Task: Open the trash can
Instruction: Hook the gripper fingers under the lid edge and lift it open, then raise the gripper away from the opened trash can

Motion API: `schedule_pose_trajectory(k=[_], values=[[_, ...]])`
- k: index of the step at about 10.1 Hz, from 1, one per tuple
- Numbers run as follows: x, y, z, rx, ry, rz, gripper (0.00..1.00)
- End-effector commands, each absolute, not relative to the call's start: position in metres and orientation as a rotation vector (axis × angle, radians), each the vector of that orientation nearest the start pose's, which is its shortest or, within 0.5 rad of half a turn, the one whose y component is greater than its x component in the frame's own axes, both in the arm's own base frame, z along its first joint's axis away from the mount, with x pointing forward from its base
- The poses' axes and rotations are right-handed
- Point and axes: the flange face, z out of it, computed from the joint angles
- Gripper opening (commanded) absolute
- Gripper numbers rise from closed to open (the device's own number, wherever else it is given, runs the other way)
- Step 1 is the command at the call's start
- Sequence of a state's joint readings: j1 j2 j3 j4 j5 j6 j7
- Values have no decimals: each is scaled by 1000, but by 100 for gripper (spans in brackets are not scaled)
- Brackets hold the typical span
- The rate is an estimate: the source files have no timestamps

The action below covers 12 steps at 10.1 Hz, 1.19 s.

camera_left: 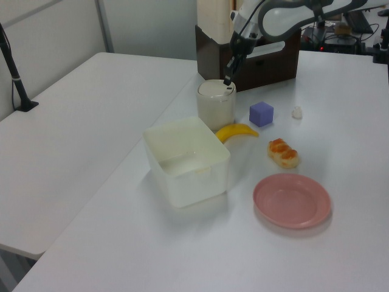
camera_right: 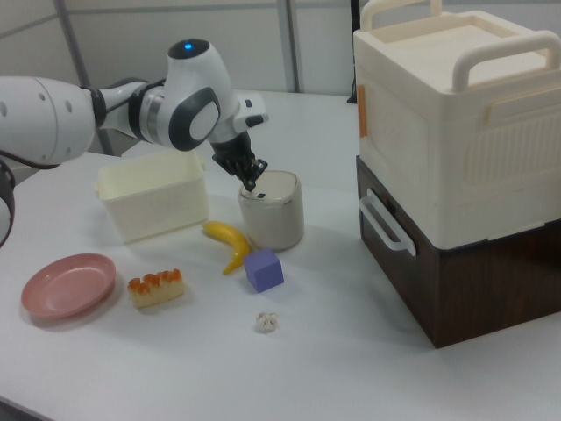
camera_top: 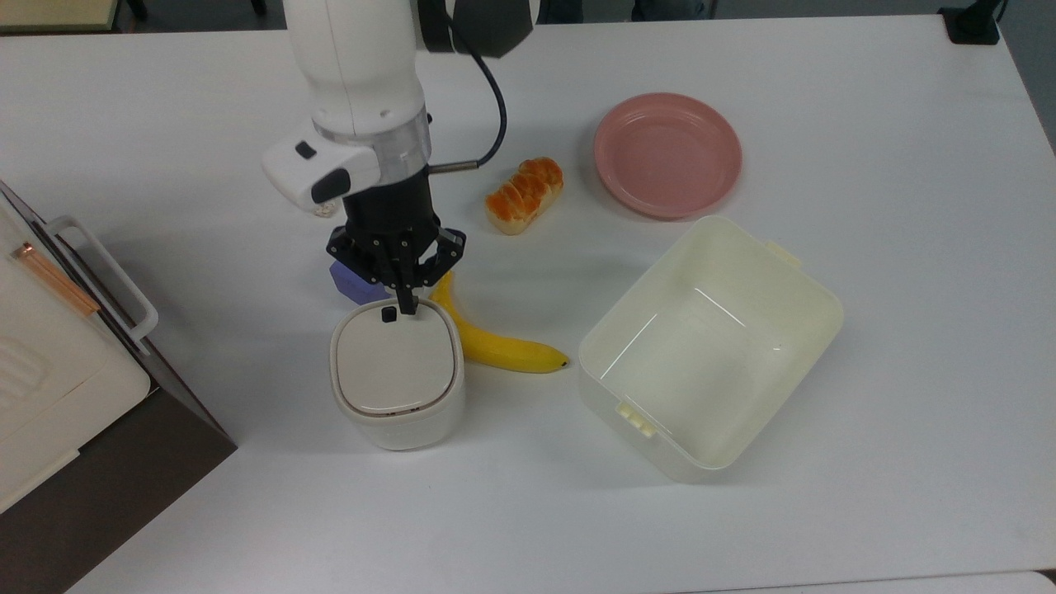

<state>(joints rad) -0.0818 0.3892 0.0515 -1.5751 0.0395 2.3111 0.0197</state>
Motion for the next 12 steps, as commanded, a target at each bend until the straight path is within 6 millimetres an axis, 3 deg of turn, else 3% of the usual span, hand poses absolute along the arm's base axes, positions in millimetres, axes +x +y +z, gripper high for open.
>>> schedule_pose_trajectory(k=[1, 3, 4, 5, 6, 7, 8, 10, 12], values=[[711, -20, 426, -3050, 108, -559, 0], [711, -25, 427, -3066, 114, -564, 0], [709, -27, 438, -3064, 117, -576, 0], [696, -31, 474, -3065, 121, -591, 0], [682, -36, 492, -3087, 120, -491, 0], [660, -42, 519, -3107, 126, -378, 11], [643, -51, 533, -3118, 137, -283, 27], [617, -67, 563, -3123, 200, -200, 100], [606, -74, 570, -3131, 245, -145, 100]])
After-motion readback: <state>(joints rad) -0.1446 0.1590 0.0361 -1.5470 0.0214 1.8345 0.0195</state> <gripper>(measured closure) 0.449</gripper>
